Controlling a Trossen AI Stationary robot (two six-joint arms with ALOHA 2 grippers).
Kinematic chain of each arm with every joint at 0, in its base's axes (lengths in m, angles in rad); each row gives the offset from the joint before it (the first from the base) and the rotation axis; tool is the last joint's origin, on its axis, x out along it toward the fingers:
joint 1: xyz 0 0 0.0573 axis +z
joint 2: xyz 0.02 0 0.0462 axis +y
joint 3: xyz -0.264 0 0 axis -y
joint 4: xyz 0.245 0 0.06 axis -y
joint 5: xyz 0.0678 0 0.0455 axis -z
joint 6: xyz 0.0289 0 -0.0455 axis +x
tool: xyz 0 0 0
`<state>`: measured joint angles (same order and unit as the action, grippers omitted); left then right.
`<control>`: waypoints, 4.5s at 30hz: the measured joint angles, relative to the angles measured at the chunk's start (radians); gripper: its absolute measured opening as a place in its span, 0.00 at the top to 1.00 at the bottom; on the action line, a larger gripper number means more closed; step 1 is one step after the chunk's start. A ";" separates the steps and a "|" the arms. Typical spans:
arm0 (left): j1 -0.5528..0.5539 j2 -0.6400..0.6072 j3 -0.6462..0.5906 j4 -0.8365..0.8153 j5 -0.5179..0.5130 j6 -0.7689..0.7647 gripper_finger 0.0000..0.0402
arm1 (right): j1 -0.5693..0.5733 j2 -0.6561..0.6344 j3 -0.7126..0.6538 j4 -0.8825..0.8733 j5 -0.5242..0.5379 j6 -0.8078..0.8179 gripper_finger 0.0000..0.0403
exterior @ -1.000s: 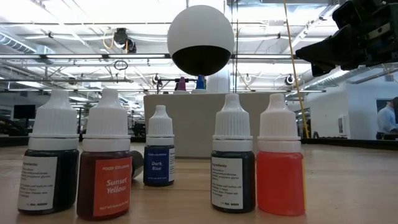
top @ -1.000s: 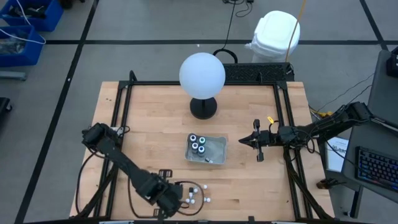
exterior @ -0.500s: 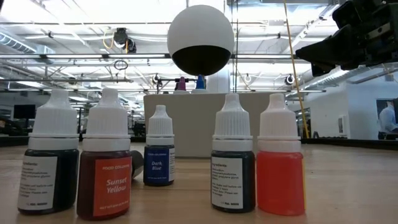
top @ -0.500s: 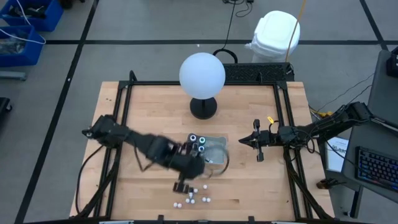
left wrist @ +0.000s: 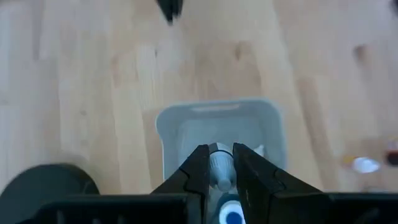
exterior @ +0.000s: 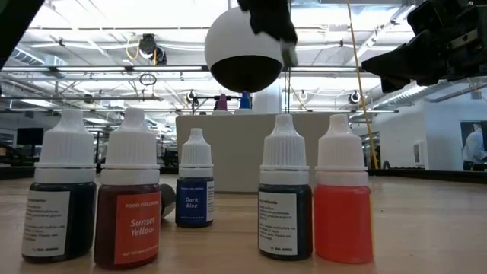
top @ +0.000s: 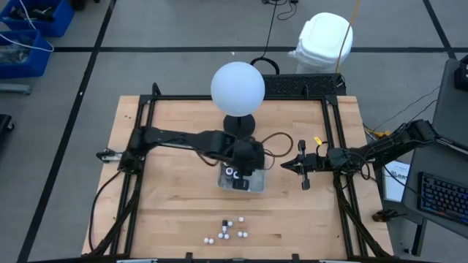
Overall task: Pick & Place food coloring
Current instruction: Put the small black food coloring bottle into the gray bin, then put the small orange food coloring bottle into the gray bin
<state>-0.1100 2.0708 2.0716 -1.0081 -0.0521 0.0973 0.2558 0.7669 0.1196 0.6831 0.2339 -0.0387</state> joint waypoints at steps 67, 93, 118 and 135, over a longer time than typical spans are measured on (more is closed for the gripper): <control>-0.041 0.034 0.223 -0.186 -0.054 0.047 0.46 | -0.001 -0.028 0.000 0.004 -0.003 -0.033 1.00; -0.747 -0.825 -0.917 0.118 -1.065 -0.742 0.99 | -0.001 -0.043 0.000 -0.007 -0.001 -0.055 1.00; -0.557 -1.008 -2.059 2.064 -0.473 0.138 0.99 | -0.001 -0.028 0.000 0.000 -0.003 -0.214 1.00; -0.430 -1.290 -2.051 1.821 -0.390 0.304 0.99 | -0.001 -0.028 0.000 0.022 -0.002 -0.236 1.00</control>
<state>-0.5404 0.7810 0.0208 0.8132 -0.4416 0.4009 0.2550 0.7391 0.1196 0.7049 0.2321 -0.2745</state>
